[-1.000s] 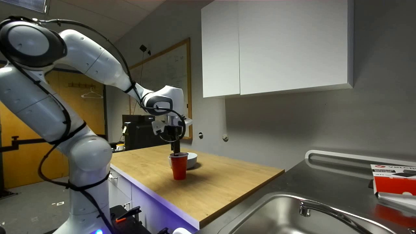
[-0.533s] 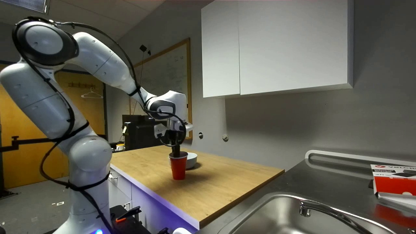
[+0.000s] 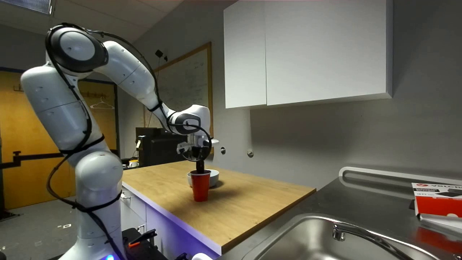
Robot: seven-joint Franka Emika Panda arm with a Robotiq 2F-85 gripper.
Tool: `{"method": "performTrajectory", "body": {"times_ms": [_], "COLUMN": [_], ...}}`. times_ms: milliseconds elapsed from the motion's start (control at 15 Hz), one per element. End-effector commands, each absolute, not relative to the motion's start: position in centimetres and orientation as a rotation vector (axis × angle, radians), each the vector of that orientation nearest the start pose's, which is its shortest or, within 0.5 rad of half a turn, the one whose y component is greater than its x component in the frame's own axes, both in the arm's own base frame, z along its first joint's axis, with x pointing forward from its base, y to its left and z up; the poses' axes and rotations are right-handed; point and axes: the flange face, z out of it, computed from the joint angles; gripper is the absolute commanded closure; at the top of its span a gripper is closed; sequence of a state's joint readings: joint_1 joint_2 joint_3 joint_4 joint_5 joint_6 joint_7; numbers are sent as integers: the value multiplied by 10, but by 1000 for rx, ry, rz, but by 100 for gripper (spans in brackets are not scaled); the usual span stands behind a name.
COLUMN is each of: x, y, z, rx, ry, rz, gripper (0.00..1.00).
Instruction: Pour the contents of the cup into the bowl
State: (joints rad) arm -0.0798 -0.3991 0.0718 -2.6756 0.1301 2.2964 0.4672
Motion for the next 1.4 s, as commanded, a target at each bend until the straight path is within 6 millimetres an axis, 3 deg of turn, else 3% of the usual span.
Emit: {"method": "performTrajectory", "body": {"times_ms": [0,133,267,800,1133,1333], "x": [402,405,407,404,395,395], "y": [5,8,9,25,53,81], "z": [369,372,374,398,447,480], "rx": [-3000,-3020,-3034,-3076,-3152,-3185], "ry": [913,923,932,916,806,679], "rz": [-4,-15,-27,-147,-409,-618], "gripper": [82,96,100,97,97,98]}}
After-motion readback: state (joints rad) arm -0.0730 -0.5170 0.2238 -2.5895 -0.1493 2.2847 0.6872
